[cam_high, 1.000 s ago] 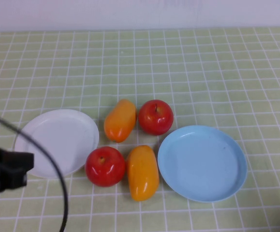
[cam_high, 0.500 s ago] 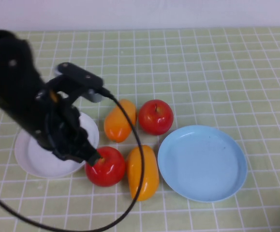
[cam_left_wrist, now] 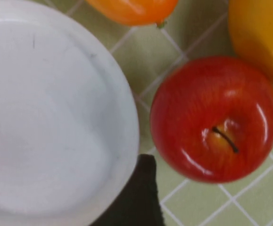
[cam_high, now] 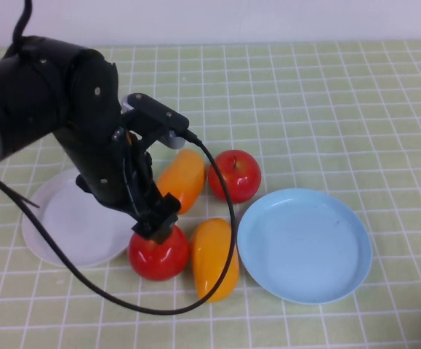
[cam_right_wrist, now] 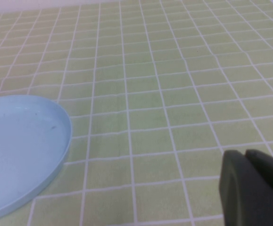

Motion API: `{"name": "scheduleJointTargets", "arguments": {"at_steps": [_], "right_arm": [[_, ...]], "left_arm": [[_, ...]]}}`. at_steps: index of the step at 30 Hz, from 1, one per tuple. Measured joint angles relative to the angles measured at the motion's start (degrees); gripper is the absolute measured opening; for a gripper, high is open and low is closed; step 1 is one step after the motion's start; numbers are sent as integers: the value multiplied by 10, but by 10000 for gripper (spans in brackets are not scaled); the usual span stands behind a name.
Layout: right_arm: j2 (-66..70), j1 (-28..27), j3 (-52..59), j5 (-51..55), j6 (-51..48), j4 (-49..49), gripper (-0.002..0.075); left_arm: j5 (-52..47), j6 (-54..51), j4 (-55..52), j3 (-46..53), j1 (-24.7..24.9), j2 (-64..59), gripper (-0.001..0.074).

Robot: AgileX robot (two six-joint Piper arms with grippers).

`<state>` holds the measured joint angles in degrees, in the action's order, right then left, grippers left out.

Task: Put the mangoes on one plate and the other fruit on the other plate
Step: Put one type of fruit in the left plate

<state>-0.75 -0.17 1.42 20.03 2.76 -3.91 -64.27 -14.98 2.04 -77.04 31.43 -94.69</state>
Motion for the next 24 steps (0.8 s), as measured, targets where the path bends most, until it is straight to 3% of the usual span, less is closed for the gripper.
{"name": "scheduleJointTargets", "arguments": {"at_steps": [24], "right_arm": [[0, 0, 0, 0, 0, 0, -16]], "left_arm": [[79, -30, 16, 0, 0, -92, 668]]}}
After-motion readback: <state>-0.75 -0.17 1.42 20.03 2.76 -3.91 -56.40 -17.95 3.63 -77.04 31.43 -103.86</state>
